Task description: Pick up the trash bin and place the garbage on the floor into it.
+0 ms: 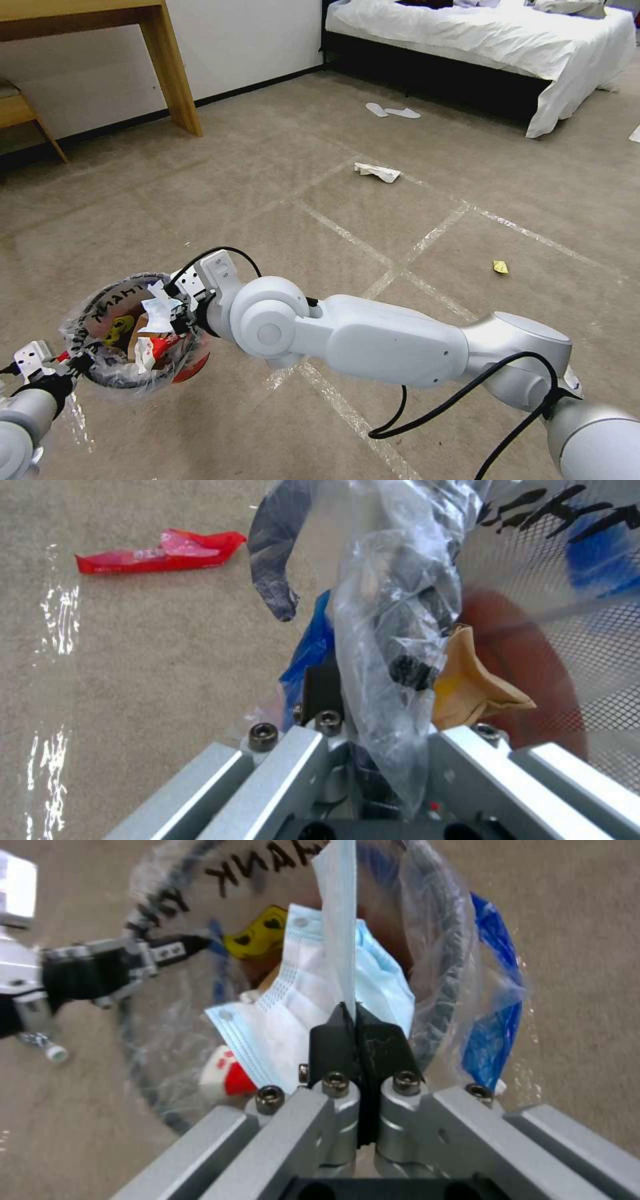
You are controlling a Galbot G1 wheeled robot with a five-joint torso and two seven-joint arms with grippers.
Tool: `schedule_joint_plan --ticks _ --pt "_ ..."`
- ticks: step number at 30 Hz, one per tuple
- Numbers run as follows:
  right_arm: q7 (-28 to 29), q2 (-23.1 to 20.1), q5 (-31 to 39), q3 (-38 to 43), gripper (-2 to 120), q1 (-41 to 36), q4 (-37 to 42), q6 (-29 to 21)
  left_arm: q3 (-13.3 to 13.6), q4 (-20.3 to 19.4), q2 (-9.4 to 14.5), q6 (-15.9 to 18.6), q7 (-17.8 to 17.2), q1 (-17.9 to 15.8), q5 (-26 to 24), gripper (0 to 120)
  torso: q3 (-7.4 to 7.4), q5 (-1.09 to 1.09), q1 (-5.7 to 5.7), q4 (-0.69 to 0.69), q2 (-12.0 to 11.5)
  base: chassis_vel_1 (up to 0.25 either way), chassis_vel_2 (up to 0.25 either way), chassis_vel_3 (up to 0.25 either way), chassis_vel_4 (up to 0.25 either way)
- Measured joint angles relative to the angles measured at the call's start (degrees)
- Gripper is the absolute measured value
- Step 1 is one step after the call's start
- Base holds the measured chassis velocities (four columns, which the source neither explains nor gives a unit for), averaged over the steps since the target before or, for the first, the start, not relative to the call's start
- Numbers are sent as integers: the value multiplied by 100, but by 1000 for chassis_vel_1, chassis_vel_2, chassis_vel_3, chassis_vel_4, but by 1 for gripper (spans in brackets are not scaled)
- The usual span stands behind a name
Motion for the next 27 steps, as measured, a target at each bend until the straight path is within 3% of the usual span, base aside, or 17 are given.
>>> schedule_joint_plan --ticks 15,27 --pt "-210 576 -413 -243 0 -52 -1008 -45 -3 -31 -22 0 16 12 7 0 0 0 0 1 0 0 0 0 0" --pt "-296 973 -575 -416 0 -64 -1299 32 -13 -27 -54 -5 24 8 4 0 0 -1 0 0 0 0 0 0 0"
